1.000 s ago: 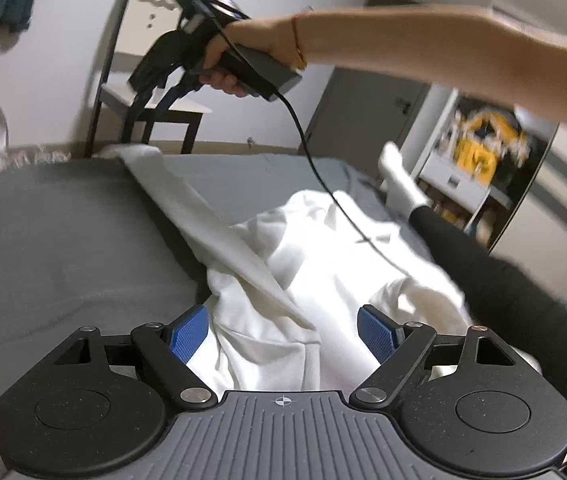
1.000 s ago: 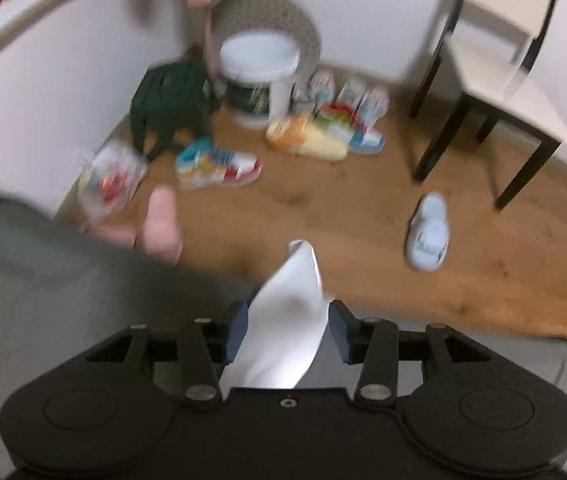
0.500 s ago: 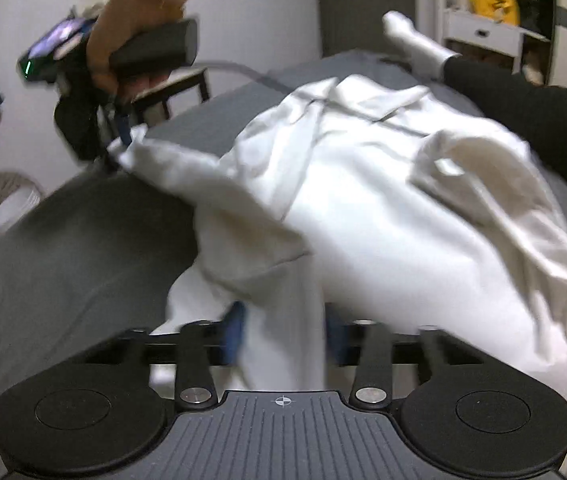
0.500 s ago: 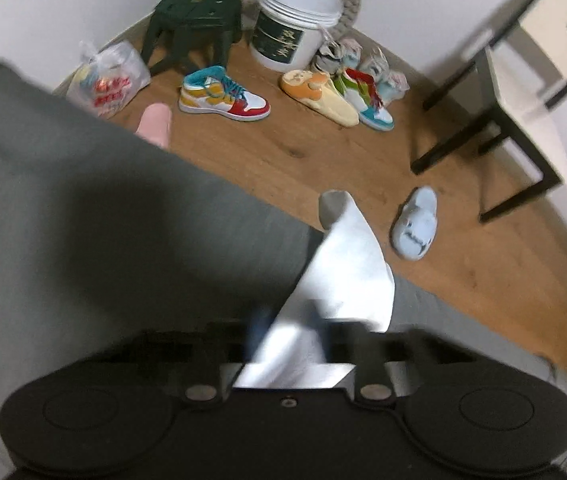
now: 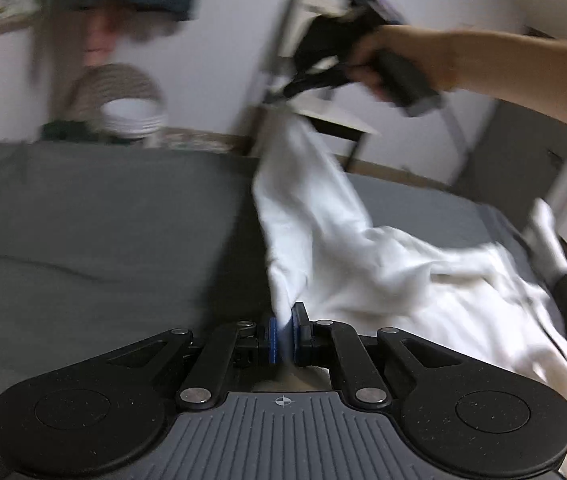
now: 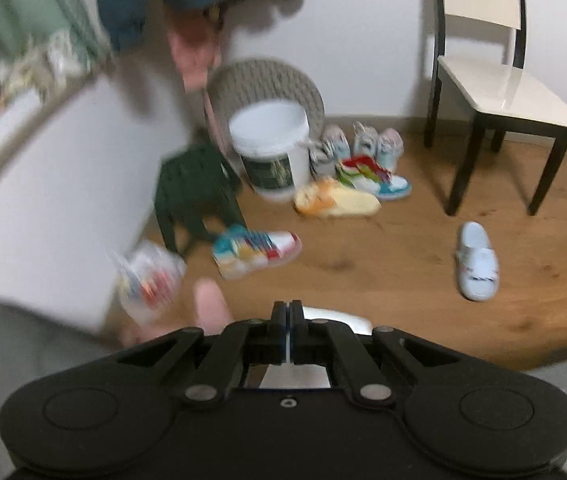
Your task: Fold clothes
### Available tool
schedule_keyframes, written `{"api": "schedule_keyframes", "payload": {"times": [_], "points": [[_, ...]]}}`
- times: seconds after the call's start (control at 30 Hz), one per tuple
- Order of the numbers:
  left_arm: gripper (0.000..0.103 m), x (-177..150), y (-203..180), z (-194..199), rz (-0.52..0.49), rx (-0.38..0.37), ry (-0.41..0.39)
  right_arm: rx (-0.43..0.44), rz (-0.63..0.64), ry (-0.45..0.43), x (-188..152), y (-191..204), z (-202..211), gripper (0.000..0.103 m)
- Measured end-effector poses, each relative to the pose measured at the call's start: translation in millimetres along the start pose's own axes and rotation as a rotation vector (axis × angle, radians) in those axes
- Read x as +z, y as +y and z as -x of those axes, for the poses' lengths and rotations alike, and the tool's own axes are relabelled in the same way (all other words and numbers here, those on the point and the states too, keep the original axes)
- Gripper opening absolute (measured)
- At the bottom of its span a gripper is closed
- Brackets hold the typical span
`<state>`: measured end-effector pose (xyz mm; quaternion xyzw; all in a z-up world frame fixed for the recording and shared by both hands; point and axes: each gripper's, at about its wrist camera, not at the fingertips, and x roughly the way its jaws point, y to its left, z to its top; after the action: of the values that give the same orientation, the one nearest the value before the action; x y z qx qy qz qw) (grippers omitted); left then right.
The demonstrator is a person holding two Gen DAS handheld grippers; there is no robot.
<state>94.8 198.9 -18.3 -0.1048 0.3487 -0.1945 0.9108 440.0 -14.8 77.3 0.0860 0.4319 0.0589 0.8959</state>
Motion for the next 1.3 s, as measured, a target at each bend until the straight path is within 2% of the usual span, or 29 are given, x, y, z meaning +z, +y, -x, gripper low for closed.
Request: {"api": "schedule_keyframes", "payload": {"times": [0.13, 0.23, 0.43, 0.5, 0.6, 0.63, 0.7, 0.8, 0.87, 0.9, 1.0, 1.1, 1.2, 1.3], "points": [[0.007, -1.6, 21.3, -7.8, 0.105, 0.057, -0.039, 0.039, 0.028, -0.047, 13.8, 13.5, -12.3, 0.002], [0.007, -6.4, 24.4, -13.9, 0.119, 0.092, -0.041, 0.079, 0.041, -0.055, 21.0, 24.4, -28.8, 0.002], [0.008, -8.7, 32.7, -10.6, 0.151, 0.185, -0.08, 0.101, 0.013, -0.089, 19.4, 35.6, -53.0, 0.002], [0.008, -7.0, 36.4, -6.0, 0.161, 0.156, -0.102, 0.099, 0.01, -0.078, 16.5, 35.5, -62.2, 0.002], [0.008, -6.2, 32.5, -8.1, 0.135, 0.091, -0.096, 0.035, 0.068, -0.028, 5.4, 36.6, -74.8, 0.005], [0.01, -5.6, 31.8, -10.2, 0.122, 0.082, -0.087, 0.028, 0.085, -0.004, 2.7, 36.7, -77.1, 0.006], [0.024, -6.8, 29.6, -15.0, 0.099, 0.09, -0.056, 0.081, 0.145, 0.045, -4.7, 40.1, -70.8, 0.025], [0.032, -1.8, 27.5, -17.2, 0.087, 0.094, -0.037, 0.207, 0.265, 0.13, -19.0, 50.3, -54.0, 0.029], [0.032, -0.8, 29.8, -14.0, 0.104, 0.094, -0.031, 0.33, 0.385, 0.28, -39.5, 67.7, -39.3, 0.038], [0.032, -0.4, 31.2, -12.1, 0.113, 0.095, -0.028, 0.349, 0.44, 0.357, -54.0, 79.2, -32.0, 0.042], [0.032, 0.5, 35.5, -6.5, 0.143, 0.096, -0.02, 0.328, 0.545, 0.548, -100.9, 114.4, -14.5, 0.042], [0.032, -1.2, 34.1, -1.5, 0.145, 0.078, -0.006, 0.283, 0.555, 0.681, -136.3, 140.6, -11.1, 0.042], [0.032, -0.5, 29.1, -2.2, 0.115, 0.048, 0.019, 0.203, 0.558, 0.74, -157.7, 159.2, -15.2, 0.041], [0.032, -2.4, 22.9, -4.6, 0.063, 0.042, 0.055, 0.13, 0.545, 0.725, -164.1, 168.2, -20.3, 0.039]]}}
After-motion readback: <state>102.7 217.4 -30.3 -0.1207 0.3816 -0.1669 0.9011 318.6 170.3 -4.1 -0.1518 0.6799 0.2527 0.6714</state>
